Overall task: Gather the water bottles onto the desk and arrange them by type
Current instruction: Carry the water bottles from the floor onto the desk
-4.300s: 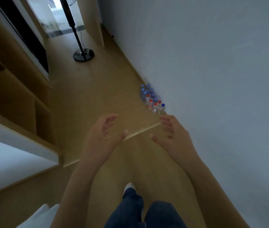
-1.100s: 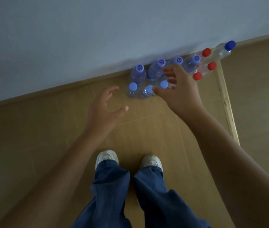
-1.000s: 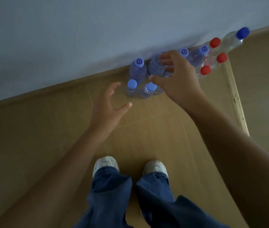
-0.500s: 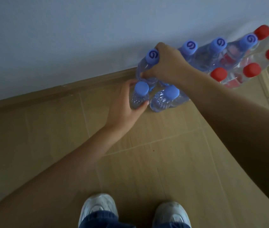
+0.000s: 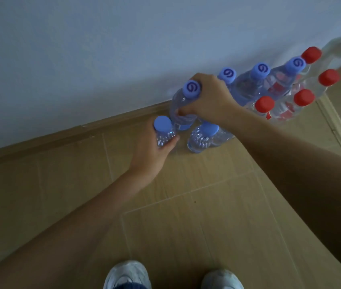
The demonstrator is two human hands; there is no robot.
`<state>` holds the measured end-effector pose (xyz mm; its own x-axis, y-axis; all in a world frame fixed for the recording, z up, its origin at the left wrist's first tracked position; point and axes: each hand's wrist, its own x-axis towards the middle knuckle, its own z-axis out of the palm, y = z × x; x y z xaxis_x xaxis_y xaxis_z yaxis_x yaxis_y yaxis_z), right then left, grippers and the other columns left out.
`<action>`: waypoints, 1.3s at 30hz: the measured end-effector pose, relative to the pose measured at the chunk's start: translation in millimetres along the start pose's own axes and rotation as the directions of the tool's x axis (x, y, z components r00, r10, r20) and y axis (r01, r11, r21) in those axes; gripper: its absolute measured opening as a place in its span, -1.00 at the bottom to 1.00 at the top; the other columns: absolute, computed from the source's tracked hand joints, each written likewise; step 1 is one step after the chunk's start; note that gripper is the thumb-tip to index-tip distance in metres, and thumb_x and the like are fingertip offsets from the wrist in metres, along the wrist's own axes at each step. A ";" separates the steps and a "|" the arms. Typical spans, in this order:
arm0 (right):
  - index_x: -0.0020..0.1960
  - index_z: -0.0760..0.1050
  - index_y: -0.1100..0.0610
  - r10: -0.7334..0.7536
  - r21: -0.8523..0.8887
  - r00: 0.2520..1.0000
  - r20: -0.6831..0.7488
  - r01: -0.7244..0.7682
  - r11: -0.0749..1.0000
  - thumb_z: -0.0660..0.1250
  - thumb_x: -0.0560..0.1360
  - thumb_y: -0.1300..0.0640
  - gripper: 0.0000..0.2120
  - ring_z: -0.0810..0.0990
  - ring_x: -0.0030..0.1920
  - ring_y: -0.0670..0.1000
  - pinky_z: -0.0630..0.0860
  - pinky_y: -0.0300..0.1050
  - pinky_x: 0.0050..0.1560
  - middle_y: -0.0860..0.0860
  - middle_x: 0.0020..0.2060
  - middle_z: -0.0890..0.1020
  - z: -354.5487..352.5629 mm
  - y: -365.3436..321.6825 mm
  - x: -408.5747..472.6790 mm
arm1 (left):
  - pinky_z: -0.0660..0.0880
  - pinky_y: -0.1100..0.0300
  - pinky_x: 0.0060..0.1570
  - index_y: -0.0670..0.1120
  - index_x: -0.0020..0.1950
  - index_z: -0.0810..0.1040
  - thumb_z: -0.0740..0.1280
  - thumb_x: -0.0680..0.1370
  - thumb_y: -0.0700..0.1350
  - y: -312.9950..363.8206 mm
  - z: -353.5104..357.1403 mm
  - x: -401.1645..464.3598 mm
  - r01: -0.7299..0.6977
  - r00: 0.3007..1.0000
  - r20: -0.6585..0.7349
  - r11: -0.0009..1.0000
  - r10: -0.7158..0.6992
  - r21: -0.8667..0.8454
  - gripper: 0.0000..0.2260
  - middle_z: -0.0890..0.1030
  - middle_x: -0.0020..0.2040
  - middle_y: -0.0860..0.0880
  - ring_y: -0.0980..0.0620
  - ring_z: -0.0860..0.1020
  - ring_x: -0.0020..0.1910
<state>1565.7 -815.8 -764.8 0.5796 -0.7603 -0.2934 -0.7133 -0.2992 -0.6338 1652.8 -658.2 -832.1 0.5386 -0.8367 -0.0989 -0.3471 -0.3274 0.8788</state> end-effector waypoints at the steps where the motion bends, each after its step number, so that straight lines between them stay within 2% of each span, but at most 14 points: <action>1: -0.05 0.49 0.18 0.001 0.057 0.999 -0.035 0.001 0.998 0.59 0.28 0.09 -0.62 0.46 -0.15 -0.03 0.39 -0.15 -0.24 0.02 -0.16 0.54 -4.1 -1.4 -5.7 | 0.44 0.38 -0.02 -0.05 0.10 0.45 0.53 0.46 -0.15 1.9 -8.4 -0.9 0.019 1.000 -0.019 1.000 -0.019 -0.010 -0.67 0.58 -0.05 0.06 0.20 0.54 -0.08; 3: -0.03 0.54 0.24 0.005 0.199 0.996 -0.094 0.014 0.980 0.59 0.29 0.15 -0.64 0.46 -0.17 -0.05 0.47 -0.06 -0.12 0.03 -0.18 0.55 -17.6 -7.1 -19.6 | 0.44 0.42 -0.11 -0.06 0.09 0.47 0.55 0.44 -0.16 13.0 -28.7 -1.6 0.007 0.999 -0.052 1.000 -0.008 -0.017 -0.66 0.58 -0.10 0.12 0.34 0.53 -0.17; 5: 0.05 0.58 0.21 -0.008 0.302 0.993 -0.120 0.044 0.952 0.60 0.30 0.16 -0.62 0.54 -0.13 -0.07 0.52 -0.11 -0.01 0.02 -0.13 0.62 -36.2 -19.9 -37.8 | 0.45 0.42 -0.10 -0.05 0.10 0.47 0.55 0.41 -0.16 35.2 -53.3 -2.4 -0.027 0.997 -0.070 0.999 0.025 -0.035 -0.64 0.56 -0.09 0.17 0.37 0.53 -0.16; 8: 0.12 0.58 0.15 -0.032 0.365 0.986 -0.162 0.090 0.927 0.60 0.32 0.15 -0.59 0.62 0.02 -0.06 0.55 -0.09 0.11 -0.01 -0.03 0.66 -68.4 -49.6 -71.0 | 0.51 0.12 0.09 -0.02 0.12 0.47 0.53 0.38 -0.14 86.5 -91.4 -6.0 -0.018 0.999 -0.027 0.999 0.016 -0.044 -0.63 0.56 -0.04 0.16 0.15 0.56 -0.04; 11: 0.11 0.53 0.09 -0.034 0.459 0.981 -0.189 0.119 0.881 0.61 0.31 0.19 -0.56 0.60 -0.10 -0.21 0.57 -0.22 -0.02 -0.14 -0.12 0.62 -107.5 -80.8 -109.0 | 0.52 -0.03 0.19 -0.04 0.15 0.49 0.55 0.40 -0.20 153.7 -128.3 -15.0 -0.030 0.999 0.033 0.999 0.029 0.022 -0.60 0.58 0.02 0.10 0.03 0.57 0.08; 14: 0.04 0.49 0.04 -0.010 0.555 0.973 -0.229 0.139 0.820 0.61 0.29 0.22 -0.58 0.57 -0.20 -0.29 0.49 -0.37 -0.14 -0.22 -0.23 0.60 -152.0 -111.3 -155.3 | 0.53 0.05 0.22 -0.08 0.19 0.50 0.54 0.42 -0.24 234.3 -159.6 -29.2 -0.035 0.996 0.089 0.999 0.032 0.029 -0.60 0.58 0.09 0.05 0.06 0.58 0.12; 17: 0.05 0.51 0.04 0.019 0.610 0.954 -0.300 0.176 0.772 0.61 0.32 0.21 -0.60 0.59 -0.12 -0.26 0.49 -0.36 -0.10 -0.27 -0.19 0.61 -208.6 -151.2 -206.3 | 0.53 0.20 0.20 -0.18 0.21 0.53 0.55 0.40 -0.26 323.7 -187.7 -46.6 -0.028 0.989 0.146 0.999 0.032 -0.026 -0.58 0.59 0.05 0.10 0.19 0.58 0.07; 19: 0.11 0.54 0.12 0.042 0.637 0.943 -0.331 0.191 0.747 0.61 0.33 0.21 -0.59 0.62 -0.07 -0.24 0.50 -0.33 -0.09 -0.21 -0.12 0.64 -251.7 -179.4 -239.4 | 0.53 0.24 0.19 -0.21 0.23 0.53 0.55 0.39 -0.26 383.9 -205.7 -59.3 -0.036 0.978 0.204 0.998 0.046 -0.054 -0.56 0.61 0.07 0.11 0.20 0.60 0.08; 21: 0.15 0.56 0.14 0.067 0.654 0.930 -0.361 0.202 0.729 0.60 0.34 0.20 -0.58 0.64 -0.03 -0.21 0.53 -0.31 -0.06 -0.21 -0.09 0.66 -298.5 -206.1 -271.3 | 0.54 0.22 0.21 -0.20 0.24 0.53 0.55 0.38 -0.25 444.4 -223.9 -70.8 -0.038 0.967 0.249 0.994 0.063 -0.101 -0.55 0.62 0.11 0.07 0.16 0.61 0.13; 25: 0.17 0.55 -0.01 0.091 0.643 0.898 -0.431 0.235 0.729 0.59 0.35 0.09 -0.57 0.65 0.04 -0.16 0.57 -0.20 0.02 -0.26 -0.04 0.67 -388.5 -251.3 -331.8 | 0.56 0.13 0.20 -0.11 0.19 0.53 0.56 0.35 -0.20 559.8 -249.6 -90.1 -0.065 0.932 0.339 0.980 0.127 -0.188 -0.56 0.64 0.11 0.08 0.11 0.62 0.15; 29: 0.17 0.55 -0.09 0.142 0.645 0.852 -0.505 0.263 0.718 0.58 0.33 0.04 -0.56 0.65 0.07 -0.14 0.55 -0.19 0.05 -0.26 0.01 0.67 -468.9 -287.6 -391.2 | 0.58 0.08 0.18 0.01 0.13 0.53 0.60 0.33 -0.16 661.6 -262.6 -105.2 -0.137 0.879 0.418 0.961 0.230 -0.241 -0.56 0.66 0.04 0.15 0.07 0.63 0.13; 32: 0.17 0.55 -0.08 0.195 0.648 0.808 -0.557 0.275 0.711 0.58 0.34 0.07 -0.57 0.66 0.05 -0.10 0.58 -0.13 0.06 -0.23 0.00 0.67 -516.6 -306.3 -435.0 | 0.59 0.10 0.15 0.08 0.12 0.53 0.59 0.34 -0.09 728.6 -263.0 -116.3 -0.214 0.822 0.474 0.942 0.316 -0.257 -0.58 0.67 0.06 0.08 0.08 0.64 0.10; 35: 0.20 0.55 0.01 0.257 0.638 0.743 -0.618 0.282 0.717 0.58 0.36 0.14 -0.56 0.67 0.05 -0.06 0.60 -0.08 0.08 -0.16 0.00 0.68 -552.8 -313.1 -476.3 | 0.61 0.13 0.10 0.12 0.12 0.52 0.57 0.32 0.00 786.2 -249.3 -130.1 -0.283 0.751 0.532 0.918 0.392 -0.277 -0.58 0.67 0.05 0.09 0.10 0.65 0.08; 39: 0.21 0.53 0.11 0.345 0.621 0.626 -0.699 0.294 0.726 0.55 0.38 0.23 -0.56 0.66 0.05 -0.10 0.58 -0.18 0.07 -0.15 0.01 0.67 -594.1 -302.4 -529.2 | 0.62 0.10 0.10 0.09 0.14 0.53 0.57 0.31 0.05 845.6 -216.9 -148.3 -0.351 0.652 0.587 0.878 0.479 -0.327 -0.55 0.68 0.07 0.11 0.08 0.65 0.11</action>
<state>1240.5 -665.5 7.3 -0.1587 -0.9824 0.0984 -0.1027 -0.0827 -0.9913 1445.8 -715.8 26.9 -0.2662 -0.9604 0.0826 -0.2427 0.1498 0.9585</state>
